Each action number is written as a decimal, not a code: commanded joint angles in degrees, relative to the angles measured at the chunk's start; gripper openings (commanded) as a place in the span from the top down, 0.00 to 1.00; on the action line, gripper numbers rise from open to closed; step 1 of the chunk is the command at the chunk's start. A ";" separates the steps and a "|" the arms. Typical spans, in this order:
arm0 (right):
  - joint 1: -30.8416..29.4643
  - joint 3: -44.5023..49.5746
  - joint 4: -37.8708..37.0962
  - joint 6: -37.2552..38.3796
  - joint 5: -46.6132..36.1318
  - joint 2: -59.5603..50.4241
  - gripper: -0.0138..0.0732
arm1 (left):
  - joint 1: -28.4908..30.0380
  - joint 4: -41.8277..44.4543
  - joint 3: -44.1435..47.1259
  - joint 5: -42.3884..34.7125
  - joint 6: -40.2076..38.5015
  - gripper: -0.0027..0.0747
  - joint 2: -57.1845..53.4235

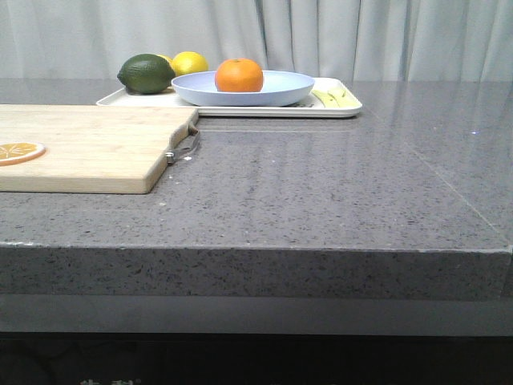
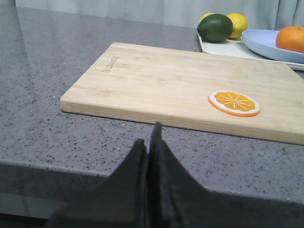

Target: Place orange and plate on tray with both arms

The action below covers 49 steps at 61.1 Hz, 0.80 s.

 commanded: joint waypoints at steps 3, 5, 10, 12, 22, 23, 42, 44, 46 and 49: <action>-0.34 -1.29 0.06 -0.42 -4.85 0.69 0.97 | 0.11 -0.44 0.22 -4.99 -0.41 0.99 -1.23; -0.34 -1.29 0.06 -0.42 -4.85 0.69 0.97 | 0.11 -0.44 0.22 -4.99 -0.41 0.99 -1.23; -0.34 -1.29 0.06 -0.42 -4.85 0.69 0.97 | 0.11 -0.44 0.22 -4.99 -0.41 0.99 -1.23; -0.34 -1.29 0.06 -0.42 -4.85 0.69 0.97 | 0.11 -0.44 0.22 -4.99 -0.41 0.99 -1.23; -0.34 -1.29 0.06 -0.42 -4.85 0.69 0.97 | 0.11 -0.44 0.22 -4.99 -0.41 0.99 -1.23; -0.34 -1.29 0.06 -0.42 -4.85 0.69 0.97 | 0.11 -0.44 0.22 -4.99 -0.41 0.99 -1.23; -0.34 -0.78 -0.62 -0.42 -6.17 0.69 0.97 | 0.11 -0.44 0.22 -4.99 -0.41 0.99 -1.23; -0.34 0.00 -0.84 -0.42 -7.73 0.69 0.97 | 0.11 -0.44 0.22 -4.99 -0.41 0.99 -1.23; 0.22 1.02 -0.84 -0.42 -10.79 0.69 0.97 | 0.11 -0.44 0.22 -4.99 -0.41 0.99 -1.23; 1.59 3.04 -0.84 -0.42 -14.53 0.69 0.97 | 0.11 -0.44 0.22 -4.99 -0.41 0.99 -1.23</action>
